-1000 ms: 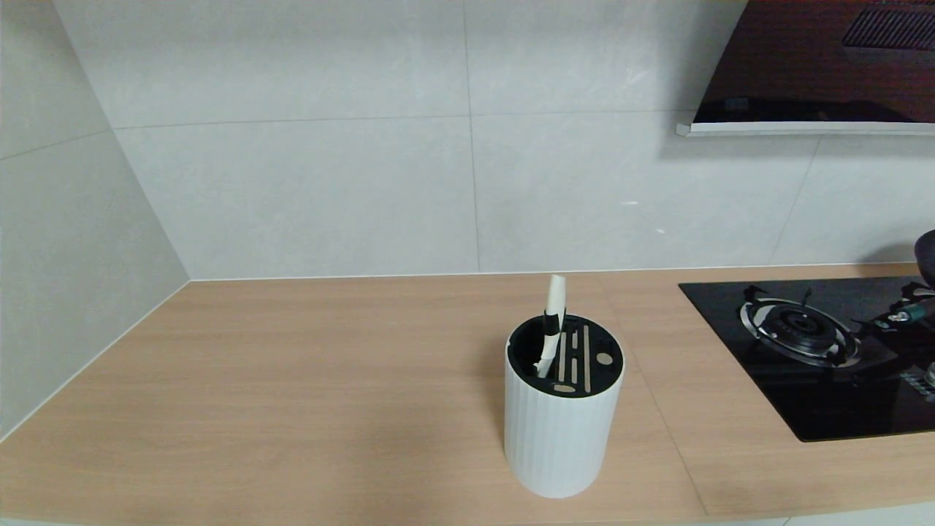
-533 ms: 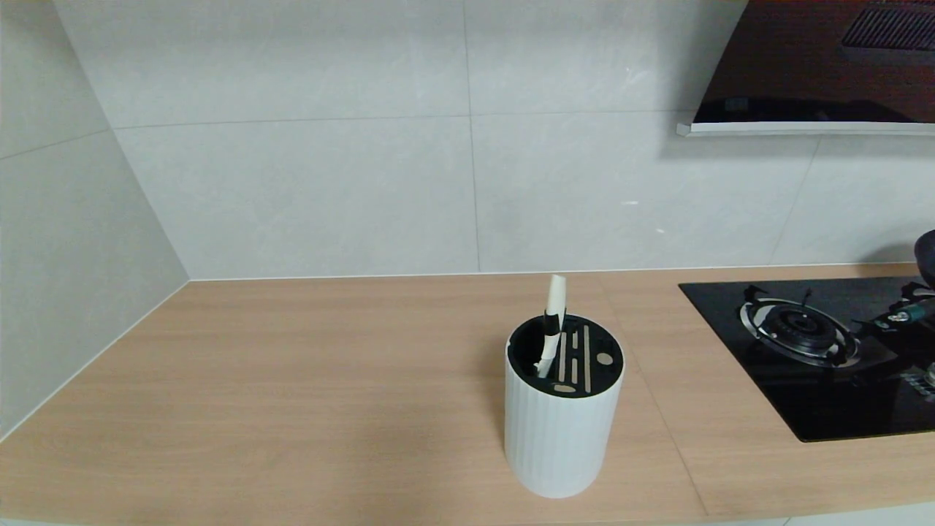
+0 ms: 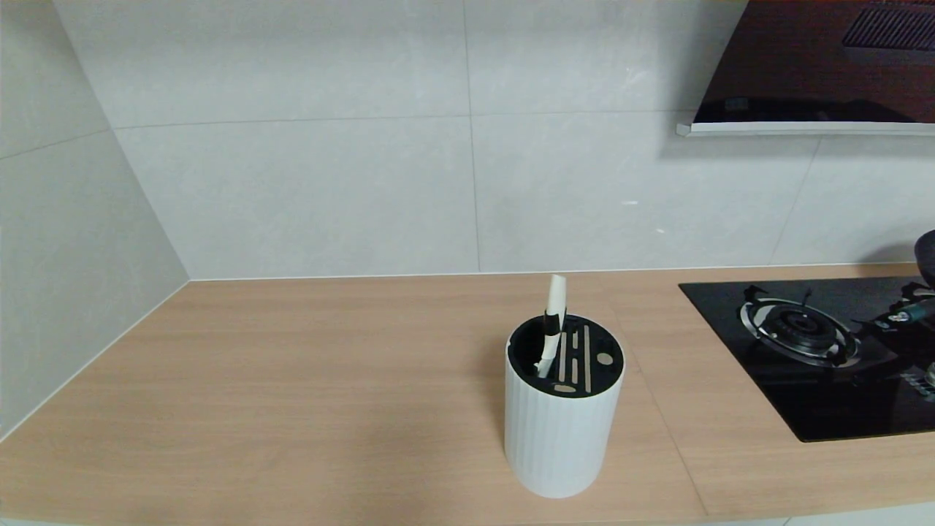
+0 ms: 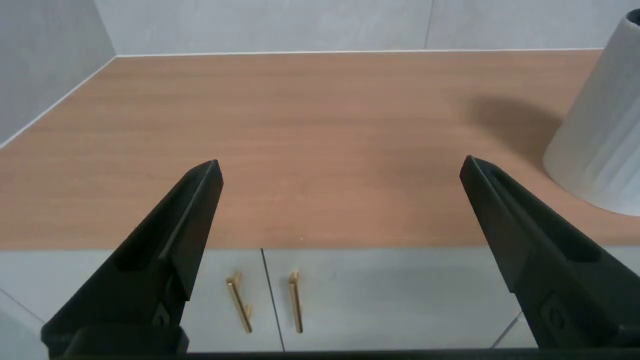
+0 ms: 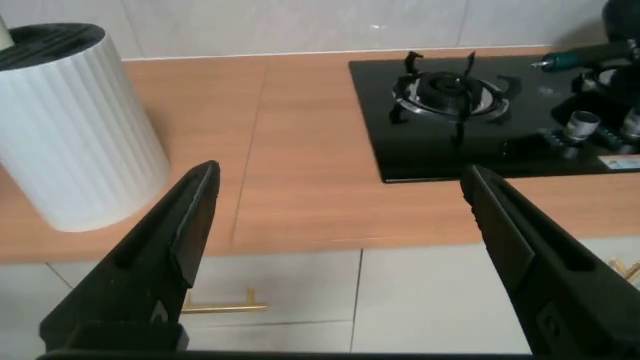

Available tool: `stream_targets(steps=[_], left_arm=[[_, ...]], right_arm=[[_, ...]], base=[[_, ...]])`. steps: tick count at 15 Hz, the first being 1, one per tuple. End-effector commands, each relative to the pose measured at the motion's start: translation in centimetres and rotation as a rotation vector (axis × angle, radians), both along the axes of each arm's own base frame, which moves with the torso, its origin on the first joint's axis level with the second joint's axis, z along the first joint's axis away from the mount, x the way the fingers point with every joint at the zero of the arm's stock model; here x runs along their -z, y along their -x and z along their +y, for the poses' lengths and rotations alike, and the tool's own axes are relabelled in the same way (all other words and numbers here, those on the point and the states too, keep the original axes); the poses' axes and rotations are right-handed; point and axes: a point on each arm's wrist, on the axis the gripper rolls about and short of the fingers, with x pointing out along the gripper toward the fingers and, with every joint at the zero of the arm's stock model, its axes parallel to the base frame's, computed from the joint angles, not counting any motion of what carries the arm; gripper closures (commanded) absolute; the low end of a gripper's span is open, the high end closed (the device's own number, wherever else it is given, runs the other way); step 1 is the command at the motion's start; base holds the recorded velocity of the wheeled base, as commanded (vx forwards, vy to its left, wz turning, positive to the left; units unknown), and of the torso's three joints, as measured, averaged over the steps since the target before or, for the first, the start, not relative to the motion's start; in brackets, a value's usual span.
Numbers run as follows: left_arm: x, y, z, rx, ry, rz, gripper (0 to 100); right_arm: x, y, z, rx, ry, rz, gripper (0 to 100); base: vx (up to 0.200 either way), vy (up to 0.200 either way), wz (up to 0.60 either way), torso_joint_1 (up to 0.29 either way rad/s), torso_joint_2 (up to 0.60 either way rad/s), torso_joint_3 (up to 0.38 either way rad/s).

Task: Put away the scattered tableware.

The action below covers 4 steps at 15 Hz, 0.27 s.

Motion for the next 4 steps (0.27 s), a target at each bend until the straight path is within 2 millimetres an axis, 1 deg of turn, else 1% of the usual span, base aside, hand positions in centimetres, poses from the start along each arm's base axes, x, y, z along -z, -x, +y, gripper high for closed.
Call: stream_targets(steps=[1,4], left_arm=[[0.0,-0.01,0.0,0.0,0.001,0.002,0],[0.0,-0.01,0.0,0.0,0.001,0.002,0]], right_arm=[[0.01,0.03,0.0,-0.001,-0.005,-0.004,0],[0.03,0.03,0.0,-0.001,-0.004,-0.003,0]], base=[[0.0,0.0,0.0,0.0,0.0,0.0],[0.0,0.0,0.0,0.0,0.0,0.0]])
